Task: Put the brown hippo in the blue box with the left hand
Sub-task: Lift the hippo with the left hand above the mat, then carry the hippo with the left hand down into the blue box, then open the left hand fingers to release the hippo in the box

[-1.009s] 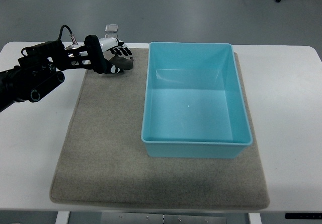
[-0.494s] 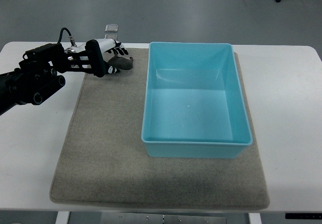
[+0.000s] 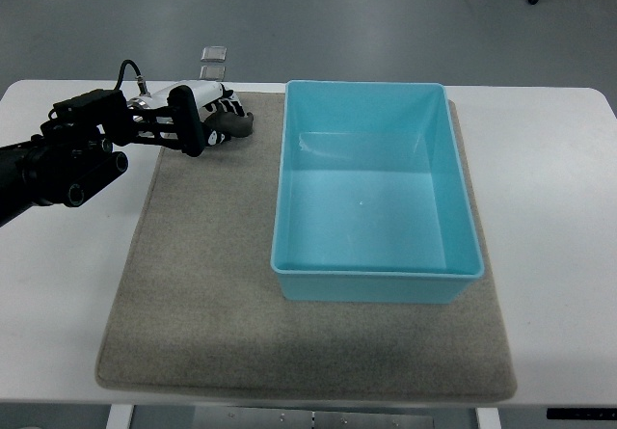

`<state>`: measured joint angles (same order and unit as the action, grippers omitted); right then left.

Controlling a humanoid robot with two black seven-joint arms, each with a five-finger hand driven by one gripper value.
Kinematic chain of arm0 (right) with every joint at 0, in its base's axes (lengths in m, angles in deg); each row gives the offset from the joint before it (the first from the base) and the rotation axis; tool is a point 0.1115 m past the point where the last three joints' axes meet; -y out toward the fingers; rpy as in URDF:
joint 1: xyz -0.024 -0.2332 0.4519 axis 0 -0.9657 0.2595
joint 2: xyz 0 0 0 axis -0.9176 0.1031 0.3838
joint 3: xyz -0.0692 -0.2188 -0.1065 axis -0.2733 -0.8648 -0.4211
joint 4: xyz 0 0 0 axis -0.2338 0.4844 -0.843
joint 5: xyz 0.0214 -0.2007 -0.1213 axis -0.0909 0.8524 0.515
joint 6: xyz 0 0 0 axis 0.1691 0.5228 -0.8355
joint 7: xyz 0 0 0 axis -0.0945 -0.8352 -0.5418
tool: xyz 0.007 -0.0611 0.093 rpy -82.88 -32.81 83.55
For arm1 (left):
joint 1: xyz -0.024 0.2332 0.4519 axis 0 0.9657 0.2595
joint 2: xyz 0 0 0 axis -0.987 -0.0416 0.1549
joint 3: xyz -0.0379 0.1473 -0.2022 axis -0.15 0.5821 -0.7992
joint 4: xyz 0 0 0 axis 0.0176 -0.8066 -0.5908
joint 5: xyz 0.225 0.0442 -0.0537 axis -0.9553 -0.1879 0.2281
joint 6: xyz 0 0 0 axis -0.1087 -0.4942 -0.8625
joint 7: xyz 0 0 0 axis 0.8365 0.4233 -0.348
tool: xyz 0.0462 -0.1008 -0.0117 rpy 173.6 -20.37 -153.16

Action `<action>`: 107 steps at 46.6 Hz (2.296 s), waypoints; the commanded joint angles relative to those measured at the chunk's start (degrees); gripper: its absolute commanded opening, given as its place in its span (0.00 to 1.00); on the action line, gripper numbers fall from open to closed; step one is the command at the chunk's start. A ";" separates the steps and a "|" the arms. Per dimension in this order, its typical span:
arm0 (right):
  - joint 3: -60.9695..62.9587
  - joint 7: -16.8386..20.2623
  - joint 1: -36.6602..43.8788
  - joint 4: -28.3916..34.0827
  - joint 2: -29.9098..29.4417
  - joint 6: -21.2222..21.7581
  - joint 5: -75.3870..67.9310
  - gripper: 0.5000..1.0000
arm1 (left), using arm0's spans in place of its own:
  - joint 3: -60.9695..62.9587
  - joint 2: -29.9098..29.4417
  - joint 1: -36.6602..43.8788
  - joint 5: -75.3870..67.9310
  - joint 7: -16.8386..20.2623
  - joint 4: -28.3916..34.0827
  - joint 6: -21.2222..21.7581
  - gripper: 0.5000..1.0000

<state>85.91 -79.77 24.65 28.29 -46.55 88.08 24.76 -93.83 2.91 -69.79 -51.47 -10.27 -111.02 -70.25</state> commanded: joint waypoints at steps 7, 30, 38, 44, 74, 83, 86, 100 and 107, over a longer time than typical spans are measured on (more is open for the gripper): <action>0.00 0.00 0.00 0.00 0.00 0.00 0.00 0.87 | 0.33 0.56 0.00 0.09 -0.04 0.46 -0.01 0.00; 0.00 0.00 0.00 0.00 0.00 0.00 0.00 0.87 | -1.08 -0.76 -6.32 2.02 -0.04 0.63 3.94 0.00; 0.00 0.00 0.00 0.00 0.00 0.00 0.00 0.87 | -0.90 -0.85 -11.77 6.77 0.04 -0.77 3.15 0.00; 0.00 0.00 0.00 0.00 0.00 0.00 0.00 0.87 | -0.73 -0.94 -13.27 7.03 0.74 -6.39 2.71 0.00; 0.00 0.00 0.00 0.00 0.00 0.00 0.00 0.87 | 5.77 0.03 -12.65 3.43 1.63 -28.19 -9.07 0.00; 0.00 0.00 0.00 0.00 0.00 0.00 0.00 0.87 | 9.29 2.14 -12.30 2.99 1.71 -29.25 -9.24 0.00; 0.00 0.00 0.00 0.00 0.00 0.00 0.00 0.87 | 10.08 2.49 -12.30 2.99 1.71 -29.25 -9.24 0.00; 0.00 0.00 0.00 0.00 0.00 0.00 0.00 0.87 | 13.07 4.25 -11.60 2.46 1.63 -28.72 -9.15 0.00; 0.00 0.00 0.00 0.00 0.00 0.00 0.00 0.87 | 12.55 4.25 -10.46 2.90 1.63 -28.64 -8.45 0.42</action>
<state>85.91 -79.77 24.65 28.29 -46.55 88.08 24.76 -80.88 7.15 -80.71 -48.96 -8.64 -139.65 -78.92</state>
